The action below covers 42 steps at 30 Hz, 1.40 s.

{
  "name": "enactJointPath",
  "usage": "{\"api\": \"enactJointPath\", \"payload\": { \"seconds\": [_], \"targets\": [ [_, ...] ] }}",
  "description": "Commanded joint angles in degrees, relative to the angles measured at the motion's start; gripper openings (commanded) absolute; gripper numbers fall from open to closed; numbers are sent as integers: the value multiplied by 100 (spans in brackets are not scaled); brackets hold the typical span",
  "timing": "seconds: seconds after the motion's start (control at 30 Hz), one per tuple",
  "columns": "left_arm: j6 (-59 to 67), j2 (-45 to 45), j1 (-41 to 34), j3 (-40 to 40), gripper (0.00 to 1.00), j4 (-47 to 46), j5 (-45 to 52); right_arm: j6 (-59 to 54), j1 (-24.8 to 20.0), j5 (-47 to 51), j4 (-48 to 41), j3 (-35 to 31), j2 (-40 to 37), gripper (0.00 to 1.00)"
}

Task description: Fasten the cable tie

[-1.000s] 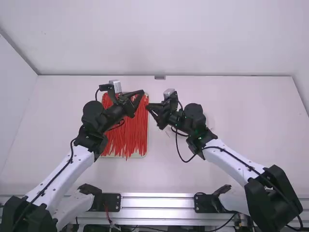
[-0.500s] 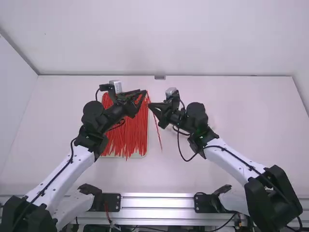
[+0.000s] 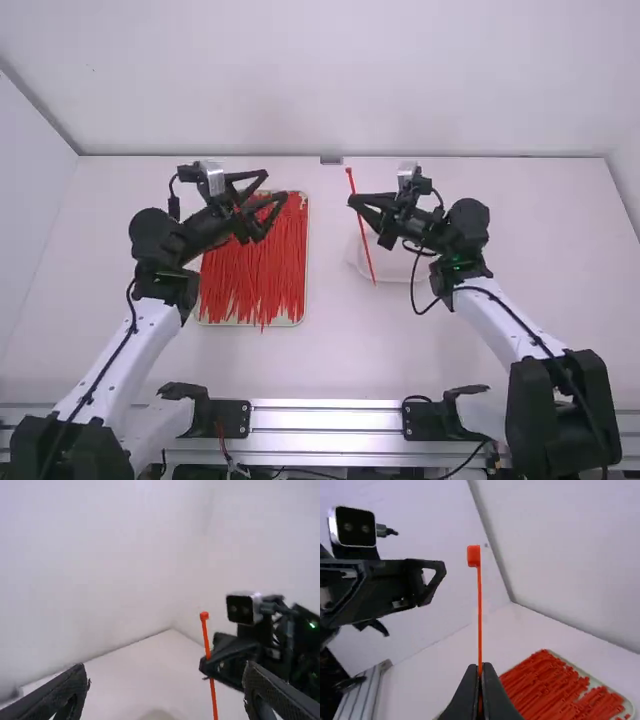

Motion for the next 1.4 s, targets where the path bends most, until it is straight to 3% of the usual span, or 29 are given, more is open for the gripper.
{"api": "enactJointPath", "payload": {
  "seconds": [0.0, 0.13, 0.53, 0.97, 1.37],
  "targets": [
    [195, -42, 144, 83, 83, 70, 1095, 376, -122, -507, 251, 157, -4, 0],
    [313, 15, 120, 356, 86, 179, 1668, 726, -129, -538, 807, 157, -4, 0],
    [20, 1003, 9, 1917, 85, 304, 2949, 1001, 476, -4, 1853, 155, -4, 0],
    [-219, 1967, -763, 3119, 82, 306, 2999, 979, 752, 769, 2389, 153, 7, 0],
    [-476, 2166, -861, 3237, 79, 310, 2546, 861, 1008, 1176, 2527, 153, 7, 0]
  ]
}}
